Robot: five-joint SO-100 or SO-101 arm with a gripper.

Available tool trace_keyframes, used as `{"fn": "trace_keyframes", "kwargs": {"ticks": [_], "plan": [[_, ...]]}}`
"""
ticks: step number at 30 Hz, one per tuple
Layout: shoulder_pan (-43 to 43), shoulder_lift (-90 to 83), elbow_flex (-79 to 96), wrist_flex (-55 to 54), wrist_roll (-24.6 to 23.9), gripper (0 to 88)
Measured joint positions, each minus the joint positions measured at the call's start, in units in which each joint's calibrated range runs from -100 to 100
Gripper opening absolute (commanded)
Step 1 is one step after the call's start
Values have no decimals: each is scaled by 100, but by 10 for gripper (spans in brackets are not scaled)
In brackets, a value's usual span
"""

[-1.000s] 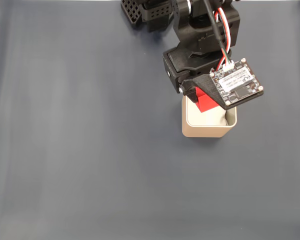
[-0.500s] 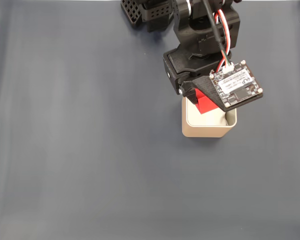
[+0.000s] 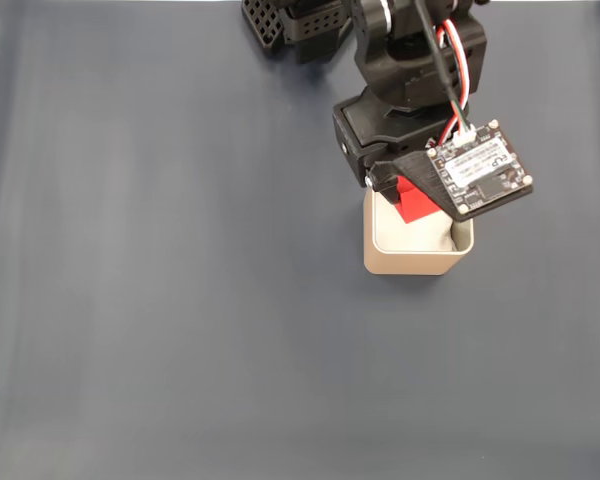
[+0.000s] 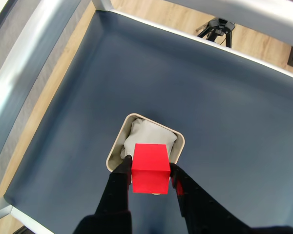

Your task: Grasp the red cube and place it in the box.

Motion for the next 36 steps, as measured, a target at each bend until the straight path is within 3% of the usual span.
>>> {"fn": "trace_keyframes", "kwargs": {"ticks": [9, 13, 19, 29, 36], "plan": [[-83, -107, 137, -16, 0, 29], [-75, -107, 137, -89, -39, 166], [-68, -187, 137, -374, -269, 291], [-75, -196, 137, -422, -264, 426], [-75, -196, 137, -439, -269, 450]]}}
